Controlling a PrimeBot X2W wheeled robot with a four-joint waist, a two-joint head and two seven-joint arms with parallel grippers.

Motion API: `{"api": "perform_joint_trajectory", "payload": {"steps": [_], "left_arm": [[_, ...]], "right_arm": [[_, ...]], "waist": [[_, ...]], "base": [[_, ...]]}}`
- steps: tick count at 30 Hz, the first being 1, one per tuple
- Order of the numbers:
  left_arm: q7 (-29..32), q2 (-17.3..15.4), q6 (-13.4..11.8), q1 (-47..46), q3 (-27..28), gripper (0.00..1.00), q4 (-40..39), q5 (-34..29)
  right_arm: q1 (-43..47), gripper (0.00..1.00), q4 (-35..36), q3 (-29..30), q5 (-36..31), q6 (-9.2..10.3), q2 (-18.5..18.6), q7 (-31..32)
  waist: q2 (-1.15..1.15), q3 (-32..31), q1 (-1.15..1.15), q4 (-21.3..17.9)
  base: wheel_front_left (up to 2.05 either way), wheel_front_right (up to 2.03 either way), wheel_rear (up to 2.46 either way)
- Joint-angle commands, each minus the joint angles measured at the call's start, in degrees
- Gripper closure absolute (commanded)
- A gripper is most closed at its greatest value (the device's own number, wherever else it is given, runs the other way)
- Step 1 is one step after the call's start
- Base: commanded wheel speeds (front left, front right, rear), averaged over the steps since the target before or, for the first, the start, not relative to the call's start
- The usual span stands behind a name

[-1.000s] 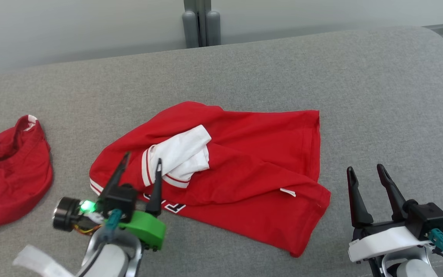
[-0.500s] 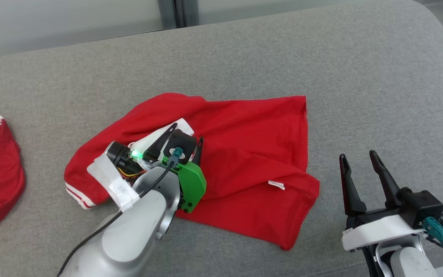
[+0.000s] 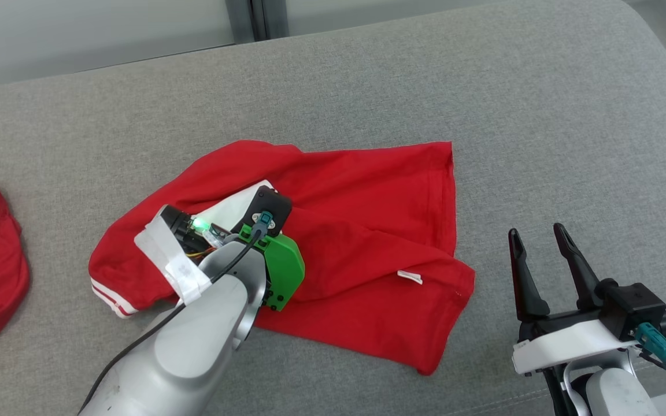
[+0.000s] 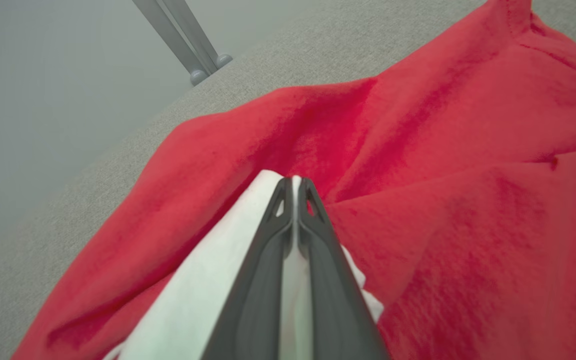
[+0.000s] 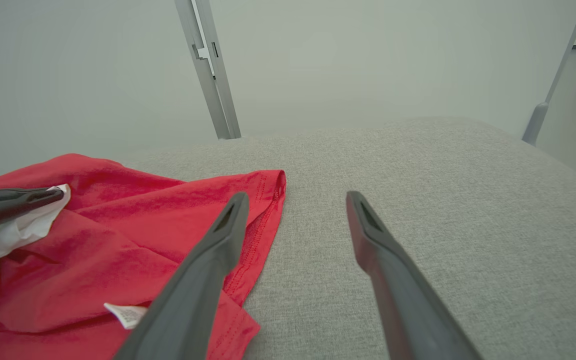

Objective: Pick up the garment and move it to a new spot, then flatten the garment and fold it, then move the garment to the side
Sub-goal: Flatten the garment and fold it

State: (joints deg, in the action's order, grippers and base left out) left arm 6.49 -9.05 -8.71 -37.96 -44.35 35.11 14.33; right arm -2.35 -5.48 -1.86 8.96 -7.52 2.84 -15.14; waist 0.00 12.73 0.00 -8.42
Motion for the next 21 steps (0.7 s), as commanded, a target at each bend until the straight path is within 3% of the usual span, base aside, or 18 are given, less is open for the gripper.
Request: {"api": "perform_joint_trajectory", "payload": {"steps": [1, 9, 17, 21], "left_arm": [[-0.2, -0.2, 0.4, -0.6, 0.0, 1.00, 0.3, 0.6], [-2.1, -2.4, 0.0, 2.2, 1.1, 1.00, -4.7, 2.1], [-5.4, -12.2, -3.7, 7.9, 5.8, 1.00, -19.2, 2.5], [-5.6, -16.9, -5.9, 10.9, 8.3, 1.00, -26.1, 2.8]], "right_arm": [[-0.1, 0.00, -0.1, 0.0, 0.1, 0.06, 0.1, 0.0], [1.2, 0.00, 0.3, 0.7, -0.6, 0.06, 0.1, 0.0], [5.8, 0.00, 1.0, 0.5, 0.3, 0.06, 0.1, 0.0], [7.0, 0.00, -1.5, 0.3, 6.0, 0.06, 0.1, 0.0]], "waist": [[0.00, -0.3, 0.00, 0.2], [0.00, -1.1, 0.00, 1.9], [0.00, -0.8, 0.00, 4.3], [0.00, -0.8, 0.00, 4.9]], "base": [[0.00, 0.00, 0.00], [0.00, 0.00, 0.00], [0.00, 0.00, 0.00], [0.00, 0.00, 0.00]]}}
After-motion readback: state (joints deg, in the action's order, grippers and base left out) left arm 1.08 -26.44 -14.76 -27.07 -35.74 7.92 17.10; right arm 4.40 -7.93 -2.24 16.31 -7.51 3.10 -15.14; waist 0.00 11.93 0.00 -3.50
